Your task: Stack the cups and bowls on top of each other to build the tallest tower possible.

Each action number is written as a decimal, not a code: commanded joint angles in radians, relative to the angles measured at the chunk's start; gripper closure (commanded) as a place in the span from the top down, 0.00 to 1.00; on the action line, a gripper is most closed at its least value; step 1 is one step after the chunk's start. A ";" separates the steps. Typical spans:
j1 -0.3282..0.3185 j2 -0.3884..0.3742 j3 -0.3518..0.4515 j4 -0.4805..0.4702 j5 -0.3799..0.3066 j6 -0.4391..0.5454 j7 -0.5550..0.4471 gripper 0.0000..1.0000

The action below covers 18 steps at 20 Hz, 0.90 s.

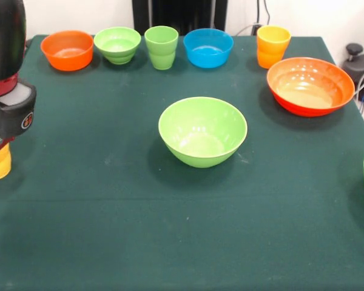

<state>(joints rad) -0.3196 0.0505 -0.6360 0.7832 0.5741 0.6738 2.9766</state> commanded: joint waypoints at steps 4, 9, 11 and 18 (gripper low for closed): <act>0.068 0.074 0.013 0.004 0.050 0.205 0.307 0.00; 0.103 0.070 0.006 0.035 0.070 0.194 0.315 0.00; 0.102 0.071 -0.008 0.038 0.056 0.173 0.277 0.00; 0.043 0.067 0.006 0.046 0.011 0.119 0.122 0.00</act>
<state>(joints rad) -0.2474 0.1124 -0.6947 0.7803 0.6189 0.7703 3.0108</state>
